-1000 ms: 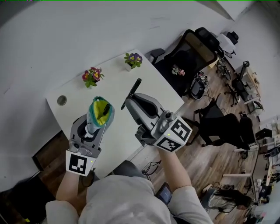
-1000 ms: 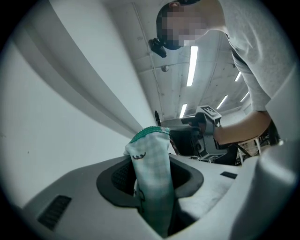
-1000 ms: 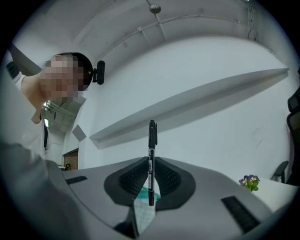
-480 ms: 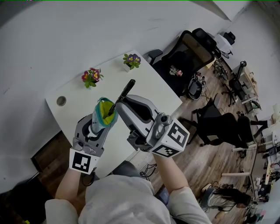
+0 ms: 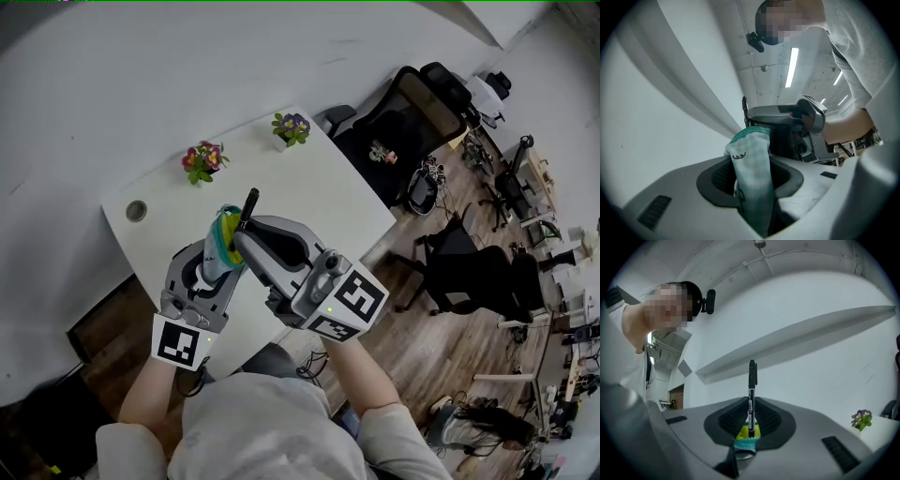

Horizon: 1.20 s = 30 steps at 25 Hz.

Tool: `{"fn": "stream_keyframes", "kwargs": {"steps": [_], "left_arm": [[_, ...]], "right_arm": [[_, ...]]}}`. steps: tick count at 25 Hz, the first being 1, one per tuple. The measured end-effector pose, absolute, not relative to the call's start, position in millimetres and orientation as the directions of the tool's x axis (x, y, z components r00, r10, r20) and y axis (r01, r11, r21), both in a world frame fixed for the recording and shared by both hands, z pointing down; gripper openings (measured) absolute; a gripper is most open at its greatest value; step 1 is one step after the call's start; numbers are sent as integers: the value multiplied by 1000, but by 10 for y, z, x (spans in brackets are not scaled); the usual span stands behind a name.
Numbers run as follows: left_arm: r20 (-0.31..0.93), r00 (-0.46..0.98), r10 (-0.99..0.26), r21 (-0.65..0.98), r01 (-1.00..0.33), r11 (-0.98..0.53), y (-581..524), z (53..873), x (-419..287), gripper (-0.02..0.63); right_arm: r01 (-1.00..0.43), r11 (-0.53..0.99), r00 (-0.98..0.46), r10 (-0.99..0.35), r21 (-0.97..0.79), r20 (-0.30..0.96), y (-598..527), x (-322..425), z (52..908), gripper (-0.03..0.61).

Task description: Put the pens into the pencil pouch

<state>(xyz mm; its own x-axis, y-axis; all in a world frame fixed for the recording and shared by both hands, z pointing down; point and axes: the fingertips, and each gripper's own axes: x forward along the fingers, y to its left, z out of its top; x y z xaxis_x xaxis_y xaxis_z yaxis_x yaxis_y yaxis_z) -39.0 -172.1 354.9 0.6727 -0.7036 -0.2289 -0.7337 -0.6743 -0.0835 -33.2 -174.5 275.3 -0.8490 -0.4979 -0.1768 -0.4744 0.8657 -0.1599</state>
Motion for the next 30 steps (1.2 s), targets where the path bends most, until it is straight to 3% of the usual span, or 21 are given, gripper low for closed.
{"fn": "stream_keyframes", "kwargs": {"steps": [12,19,30], "left_arm": [[-236,667,-707,-83,-738,-669,-1704,3510,-430,160],[-244,659,-711,-79,-745,-663,-1703,3494,-497,160],[-250,649,-719,-75,-753,-654,-1682,3472,-633,160]], "right_arm": [[-474,877,-871,-480,-73,-106,-1663,-438,2827,58],[-459,888,-885,-460,-32,-70,-1627,-534,2851,133],[-464,883,-885,-465,71,4,-1548,-652,2862,146]]}}
